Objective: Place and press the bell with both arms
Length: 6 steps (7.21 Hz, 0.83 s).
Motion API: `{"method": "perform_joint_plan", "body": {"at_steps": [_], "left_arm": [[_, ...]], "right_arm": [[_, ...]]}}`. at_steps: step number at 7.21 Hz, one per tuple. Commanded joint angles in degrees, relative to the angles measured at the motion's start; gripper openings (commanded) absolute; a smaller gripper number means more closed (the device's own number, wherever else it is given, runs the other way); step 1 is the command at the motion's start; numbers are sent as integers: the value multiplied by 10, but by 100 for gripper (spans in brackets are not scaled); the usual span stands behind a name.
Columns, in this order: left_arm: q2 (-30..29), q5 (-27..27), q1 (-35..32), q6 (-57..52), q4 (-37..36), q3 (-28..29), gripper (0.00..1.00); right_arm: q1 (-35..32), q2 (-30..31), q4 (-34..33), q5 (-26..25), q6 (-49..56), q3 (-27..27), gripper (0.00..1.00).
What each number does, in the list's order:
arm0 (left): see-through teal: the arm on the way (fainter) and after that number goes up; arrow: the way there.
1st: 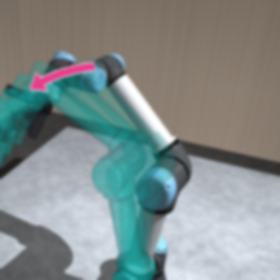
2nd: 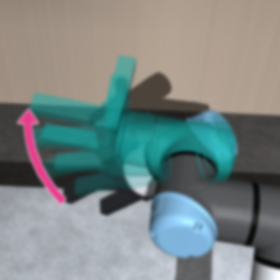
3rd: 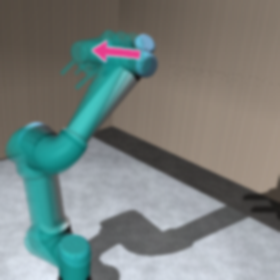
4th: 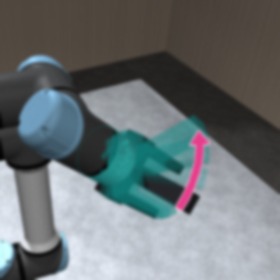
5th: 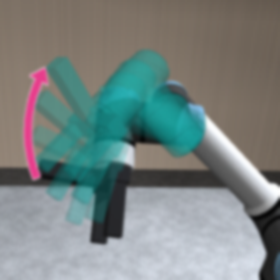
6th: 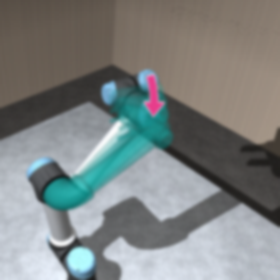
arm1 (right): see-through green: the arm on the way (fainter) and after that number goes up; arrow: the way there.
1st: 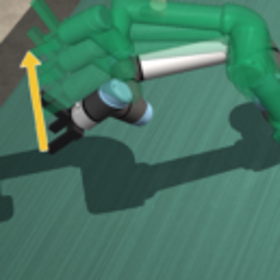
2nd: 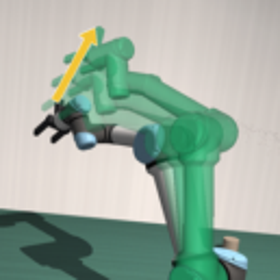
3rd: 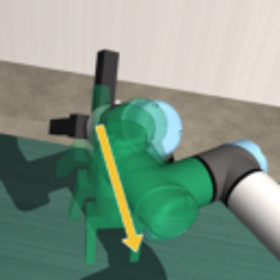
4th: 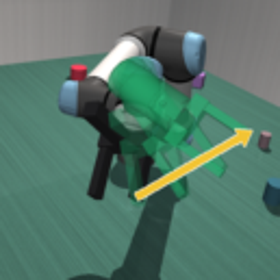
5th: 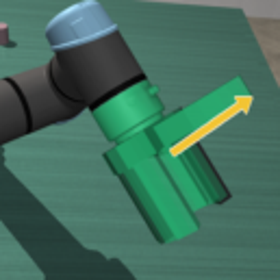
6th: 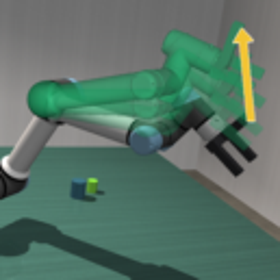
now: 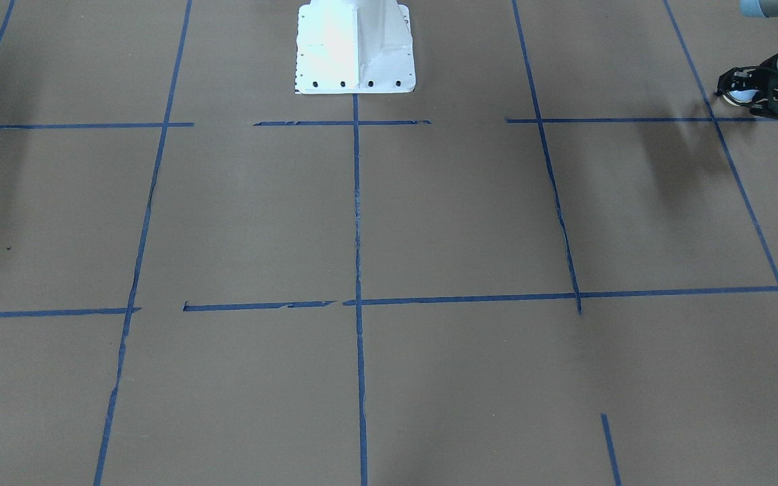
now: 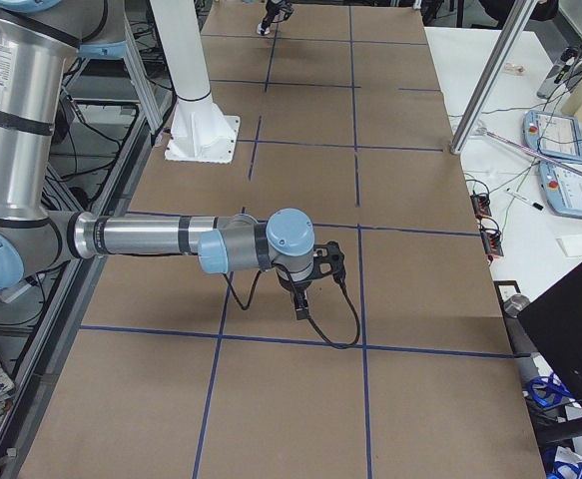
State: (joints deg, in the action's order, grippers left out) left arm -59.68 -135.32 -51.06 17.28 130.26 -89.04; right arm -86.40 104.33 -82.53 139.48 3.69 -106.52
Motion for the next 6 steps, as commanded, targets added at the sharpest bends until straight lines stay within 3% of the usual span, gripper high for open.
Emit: {"method": "perform_joint_plan", "body": {"at_steps": [1,2,5,6], "left_arm": [[24,-36,-3,96,5,-126,0],[11,-38,3,191,1,-190,0],[-206,-38,78,415,-30,-197,0],[-308,-36,85,445,-113,-193,0]], "right_arm": [[0,0,0,0,0,0,100],[1,0,-1,0,-1,1,100],[1,-1,-2,0,-3,3,100],[2,-1,-2,0,-3,4,100]]}}
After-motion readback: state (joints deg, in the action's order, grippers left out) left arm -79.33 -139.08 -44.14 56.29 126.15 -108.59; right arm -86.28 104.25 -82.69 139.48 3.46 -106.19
